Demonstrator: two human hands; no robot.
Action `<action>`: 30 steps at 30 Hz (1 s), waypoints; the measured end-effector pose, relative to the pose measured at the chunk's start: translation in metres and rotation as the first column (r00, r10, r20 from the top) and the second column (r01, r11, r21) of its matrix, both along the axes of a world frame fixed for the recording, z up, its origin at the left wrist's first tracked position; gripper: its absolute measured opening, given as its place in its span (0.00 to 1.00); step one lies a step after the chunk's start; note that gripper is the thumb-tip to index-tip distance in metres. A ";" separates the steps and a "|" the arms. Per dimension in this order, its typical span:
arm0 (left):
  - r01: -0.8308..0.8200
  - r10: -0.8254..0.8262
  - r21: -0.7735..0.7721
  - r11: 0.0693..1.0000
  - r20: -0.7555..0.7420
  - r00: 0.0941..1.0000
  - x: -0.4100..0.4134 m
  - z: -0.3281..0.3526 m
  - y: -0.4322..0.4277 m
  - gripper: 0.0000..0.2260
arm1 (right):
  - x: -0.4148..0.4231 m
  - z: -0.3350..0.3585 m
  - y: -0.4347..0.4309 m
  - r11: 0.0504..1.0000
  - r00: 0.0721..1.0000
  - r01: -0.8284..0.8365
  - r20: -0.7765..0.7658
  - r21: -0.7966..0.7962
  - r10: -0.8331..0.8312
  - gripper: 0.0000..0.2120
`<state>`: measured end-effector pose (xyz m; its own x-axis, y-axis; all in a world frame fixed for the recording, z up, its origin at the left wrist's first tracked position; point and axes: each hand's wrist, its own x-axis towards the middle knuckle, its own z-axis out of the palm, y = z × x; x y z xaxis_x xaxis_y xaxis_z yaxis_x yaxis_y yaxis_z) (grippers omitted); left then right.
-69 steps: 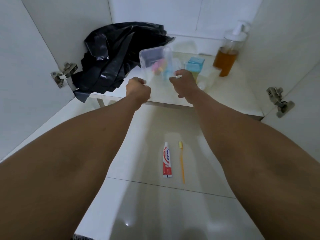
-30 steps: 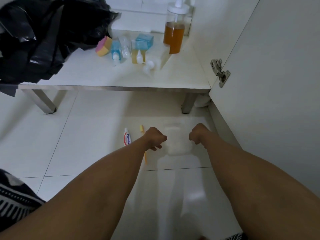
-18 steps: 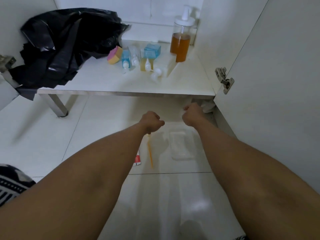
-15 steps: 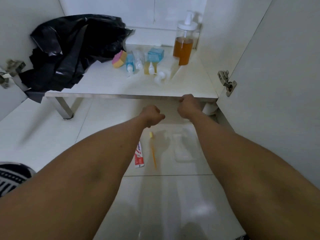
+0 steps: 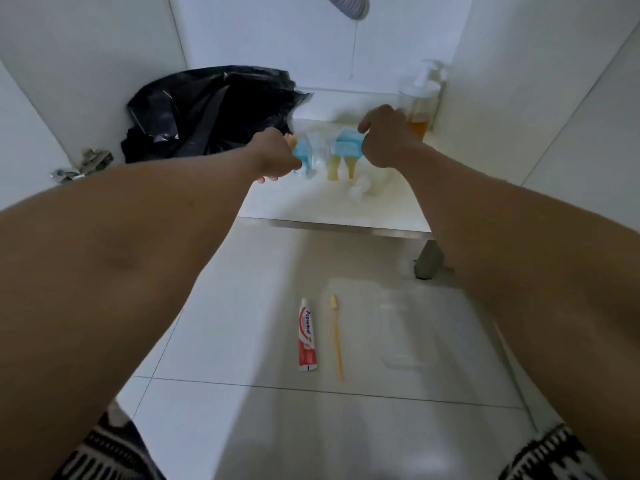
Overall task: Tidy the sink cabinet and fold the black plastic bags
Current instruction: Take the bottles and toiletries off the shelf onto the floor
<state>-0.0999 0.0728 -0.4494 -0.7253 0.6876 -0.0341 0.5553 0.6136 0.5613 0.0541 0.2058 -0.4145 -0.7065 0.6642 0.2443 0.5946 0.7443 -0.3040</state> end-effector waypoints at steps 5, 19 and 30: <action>-0.122 0.128 0.096 0.988 -0.059 0.990 -0.036 -0.035 -0.003 0.21 | -0.035 -0.030 0.000 0.994 0.998 -0.061 -0.028 -0.087 0.059 0.15; -0.102 0.125 0.255 0.962 -0.075 0.989 -0.095 -0.110 0.040 0.36 | -0.131 -0.124 -0.009 0.957 0.989 -0.103 -0.130 -0.270 0.070 0.19; -0.267 0.304 0.307 0.914 -0.080 0.949 -0.107 -0.125 0.067 0.18 | -0.143 -0.145 0.000 0.973 0.989 -0.139 -0.073 -0.186 0.128 0.13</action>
<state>-0.2067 0.1402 -0.5746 -0.8776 0.4172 0.2363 0.4568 0.5778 0.6764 -0.0888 0.2061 -0.5596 -0.7797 0.6033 0.1679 0.4699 0.7408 -0.4800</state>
